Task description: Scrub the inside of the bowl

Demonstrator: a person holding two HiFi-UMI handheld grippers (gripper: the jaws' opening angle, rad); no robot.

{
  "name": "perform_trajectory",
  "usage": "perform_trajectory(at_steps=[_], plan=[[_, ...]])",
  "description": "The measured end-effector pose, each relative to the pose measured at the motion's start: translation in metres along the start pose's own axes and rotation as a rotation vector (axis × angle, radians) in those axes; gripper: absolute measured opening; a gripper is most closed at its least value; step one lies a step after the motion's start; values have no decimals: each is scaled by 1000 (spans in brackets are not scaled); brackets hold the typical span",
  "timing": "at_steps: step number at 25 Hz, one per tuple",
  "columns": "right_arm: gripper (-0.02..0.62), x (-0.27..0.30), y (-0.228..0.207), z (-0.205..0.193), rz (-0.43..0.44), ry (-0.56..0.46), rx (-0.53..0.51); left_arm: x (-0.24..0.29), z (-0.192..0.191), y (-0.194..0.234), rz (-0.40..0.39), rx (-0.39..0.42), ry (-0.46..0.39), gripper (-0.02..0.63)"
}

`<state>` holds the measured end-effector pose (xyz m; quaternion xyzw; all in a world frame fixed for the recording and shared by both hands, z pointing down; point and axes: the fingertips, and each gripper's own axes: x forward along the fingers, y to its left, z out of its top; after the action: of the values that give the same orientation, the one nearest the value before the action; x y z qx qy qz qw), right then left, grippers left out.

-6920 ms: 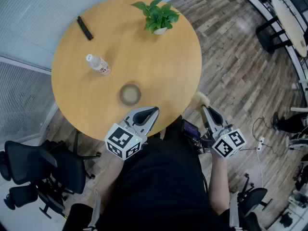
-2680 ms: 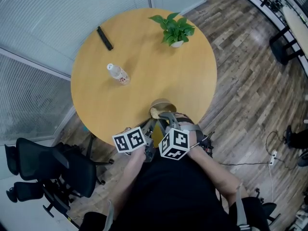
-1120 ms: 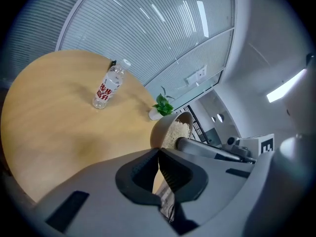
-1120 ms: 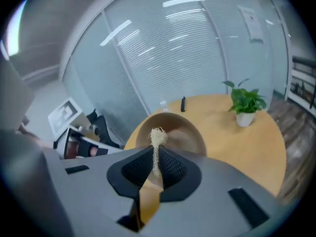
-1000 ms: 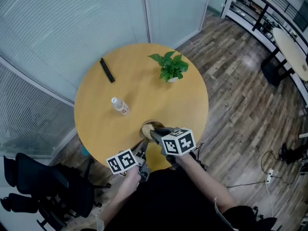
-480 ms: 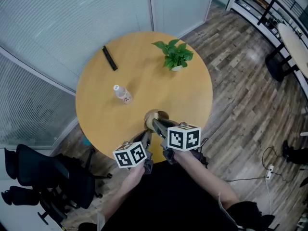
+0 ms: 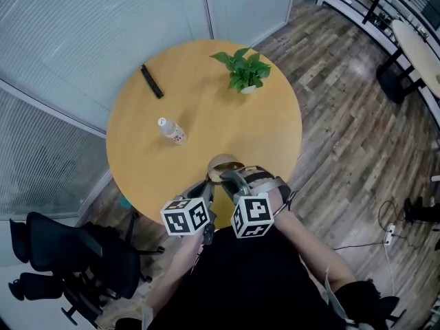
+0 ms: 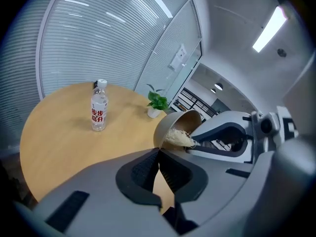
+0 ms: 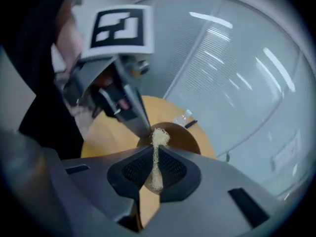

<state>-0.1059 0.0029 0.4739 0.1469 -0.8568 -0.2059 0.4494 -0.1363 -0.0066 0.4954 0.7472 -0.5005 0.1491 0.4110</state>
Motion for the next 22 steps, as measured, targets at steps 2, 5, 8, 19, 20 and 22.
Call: perform_trajectory(at_steps=[2, 5, 8, 19, 20, 22], plan=[[37, -3, 2, -2, -107, 1, -343, 2, -1, -1, -7, -5, 21, 15], [36, -6, 17, -11, -172, 1, -820, 1, -5, -5, -15, 2, 50, 15], [37, -12, 13, -16, -205, -22, -1120, 6, -6, -7, -28, 9, 67, 15], [37, 5, -1, -34, -164, 37, -601, 4, 6, -8, -96, -75, -10, 14], [37, 6, 0, -34, -155, 43, -491, 4, 6, -8, -100, -78, -15, 14], [37, 10, 6, -36, -111, 46, -230, 6, 6, -9, -111, -84, -21, 14]])
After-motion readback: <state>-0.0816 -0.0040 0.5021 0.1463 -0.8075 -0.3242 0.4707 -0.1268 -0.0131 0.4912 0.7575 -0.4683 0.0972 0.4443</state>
